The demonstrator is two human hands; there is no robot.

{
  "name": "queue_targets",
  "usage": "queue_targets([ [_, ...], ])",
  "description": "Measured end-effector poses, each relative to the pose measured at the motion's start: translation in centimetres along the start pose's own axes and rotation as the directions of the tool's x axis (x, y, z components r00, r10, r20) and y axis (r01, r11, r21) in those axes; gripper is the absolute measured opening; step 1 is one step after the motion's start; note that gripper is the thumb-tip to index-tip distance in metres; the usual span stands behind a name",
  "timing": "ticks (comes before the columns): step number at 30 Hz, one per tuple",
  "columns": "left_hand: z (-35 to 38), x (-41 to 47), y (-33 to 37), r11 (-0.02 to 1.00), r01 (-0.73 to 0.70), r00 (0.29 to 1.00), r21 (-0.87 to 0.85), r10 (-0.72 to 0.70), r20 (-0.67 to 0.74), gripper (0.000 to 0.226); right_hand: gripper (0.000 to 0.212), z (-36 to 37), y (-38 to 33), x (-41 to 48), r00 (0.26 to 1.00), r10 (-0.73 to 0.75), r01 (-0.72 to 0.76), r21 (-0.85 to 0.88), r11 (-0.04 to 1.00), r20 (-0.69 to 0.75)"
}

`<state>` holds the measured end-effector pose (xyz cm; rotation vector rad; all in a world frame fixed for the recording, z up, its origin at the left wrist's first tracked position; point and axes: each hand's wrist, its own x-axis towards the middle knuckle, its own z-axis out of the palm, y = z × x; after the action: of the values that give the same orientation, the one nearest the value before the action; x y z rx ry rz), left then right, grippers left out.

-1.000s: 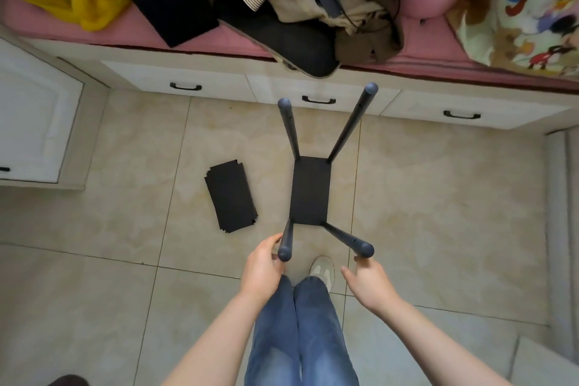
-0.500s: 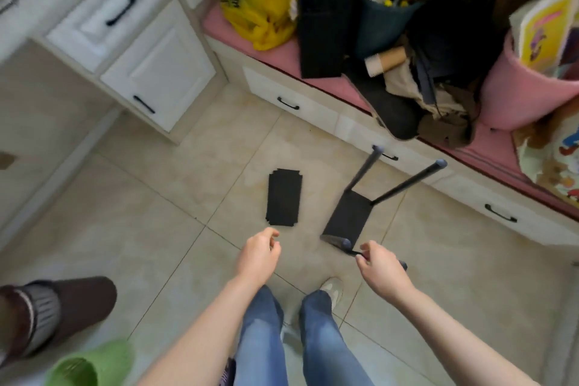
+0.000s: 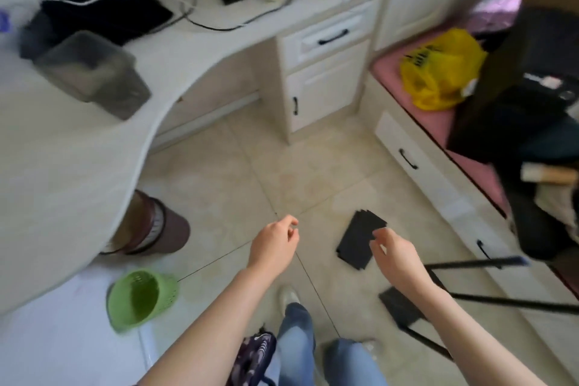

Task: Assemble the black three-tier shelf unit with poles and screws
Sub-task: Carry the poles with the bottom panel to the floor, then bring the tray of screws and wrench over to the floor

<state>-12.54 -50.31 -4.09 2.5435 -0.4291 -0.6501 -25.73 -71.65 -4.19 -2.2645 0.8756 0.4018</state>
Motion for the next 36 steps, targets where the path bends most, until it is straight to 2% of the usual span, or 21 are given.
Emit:
queue_targets([
  [7, -8.4, 1.7, -6.7, 0.970, 0.169, 0.961, -0.176, -0.202, -0.187, 0.020, 0.033, 2.2, -13.1, 5.2, 0.985, -0.149, 0.148, 0.013, 0.989, 0.089],
  [15, -14.6, 3.8, -12.9, 0.923, 0.257, 0.887, -0.286, -0.343, -0.310, 0.020, 0.029, 4.6, -24.9, 10.0, 0.926, -0.308, 0.315, 0.001, 0.949, 0.217],
  [26, -23.2, 10.0, -17.3, 0.806, 0.352, 0.689, -0.476, -0.567, -0.452, 0.019, 0.024, 5.5, -40.0, 18.3, 0.804, -0.440, 0.479, 0.003, 0.878, 0.400],
  [30, -25.9, 13.0, -18.3, 0.792, 0.353, 0.646, -0.498, -0.592, -0.482, 0.019, 0.016, 6.0, -44.9, 21.0, 0.785, -0.433, 0.457, 0.058, 0.887, 0.442],
  [36, -31.4, 17.8, -20.4, 0.822, 0.333, 0.627, -0.462, -0.559, -0.543, 0.020, 0.015, 6.8, -52.0, 23.1, 0.792, -0.339, 0.210, 0.295, 0.932, 0.507],
])
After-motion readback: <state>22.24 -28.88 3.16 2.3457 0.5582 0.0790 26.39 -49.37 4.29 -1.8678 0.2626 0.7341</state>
